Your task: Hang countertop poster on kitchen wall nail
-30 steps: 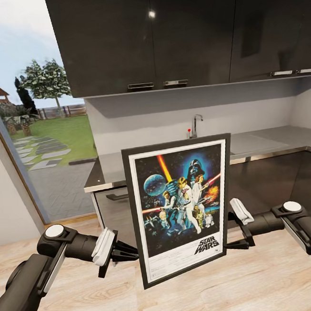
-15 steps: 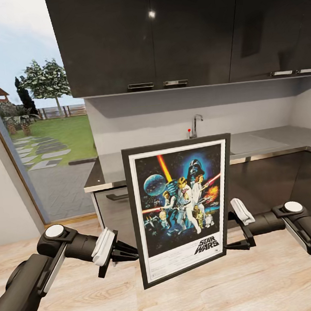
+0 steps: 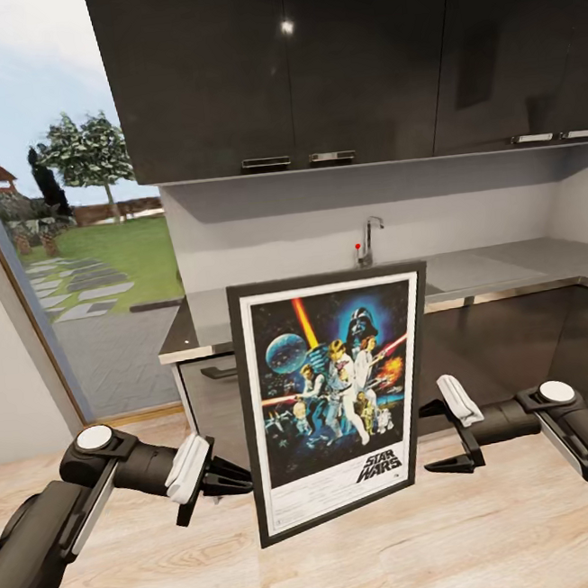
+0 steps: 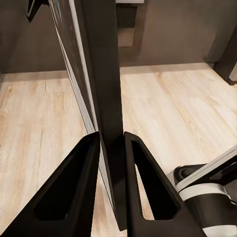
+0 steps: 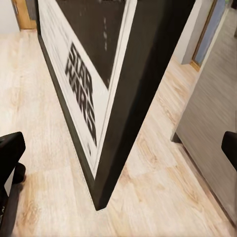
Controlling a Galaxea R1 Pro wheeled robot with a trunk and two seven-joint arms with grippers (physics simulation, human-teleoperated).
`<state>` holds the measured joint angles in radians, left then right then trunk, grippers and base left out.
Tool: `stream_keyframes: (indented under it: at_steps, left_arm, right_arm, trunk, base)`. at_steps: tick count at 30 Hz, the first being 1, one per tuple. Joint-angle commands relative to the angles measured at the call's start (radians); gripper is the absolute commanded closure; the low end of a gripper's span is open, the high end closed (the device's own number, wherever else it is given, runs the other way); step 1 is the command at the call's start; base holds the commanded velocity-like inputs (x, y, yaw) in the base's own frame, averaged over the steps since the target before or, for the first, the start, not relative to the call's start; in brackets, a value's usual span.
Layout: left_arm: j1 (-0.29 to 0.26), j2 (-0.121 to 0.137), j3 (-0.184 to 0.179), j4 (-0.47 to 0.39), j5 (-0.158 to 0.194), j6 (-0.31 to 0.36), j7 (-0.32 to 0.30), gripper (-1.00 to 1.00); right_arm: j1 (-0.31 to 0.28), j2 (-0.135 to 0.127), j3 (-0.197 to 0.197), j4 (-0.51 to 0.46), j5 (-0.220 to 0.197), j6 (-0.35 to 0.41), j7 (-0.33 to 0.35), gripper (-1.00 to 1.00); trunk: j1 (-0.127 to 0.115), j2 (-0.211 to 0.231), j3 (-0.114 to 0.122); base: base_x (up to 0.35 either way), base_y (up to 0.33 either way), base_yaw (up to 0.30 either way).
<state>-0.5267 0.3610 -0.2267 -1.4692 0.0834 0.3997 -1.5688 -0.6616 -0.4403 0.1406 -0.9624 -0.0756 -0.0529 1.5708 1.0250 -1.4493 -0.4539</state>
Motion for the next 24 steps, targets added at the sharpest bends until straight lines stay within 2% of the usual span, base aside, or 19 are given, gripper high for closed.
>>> stream_keyframes:
  at_steps: [1, 24]
  left_arm:
    - [-0.001, 0.001, -0.002, 0.000, 0.002, 0.010, -0.002, 1.00]
    - [-0.001, 0.003, -0.002, -0.002, 0.002, 0.010, -0.002, 1.00]
  right_arm:
    - [-0.001, -0.001, 0.004, 0.001, -0.005, -0.007, 0.000, -1.00]
    - [-0.001, -0.001, 0.004, 0.004, -0.006, -0.012, 0.000, -1.00]
  trunk:
    - [0.000, -0.001, -0.001]
    - [0.000, -0.001, -0.001]
  base:
    - [0.000, 0.000, 0.000]
    - [0.000, 0.000, 0.000]
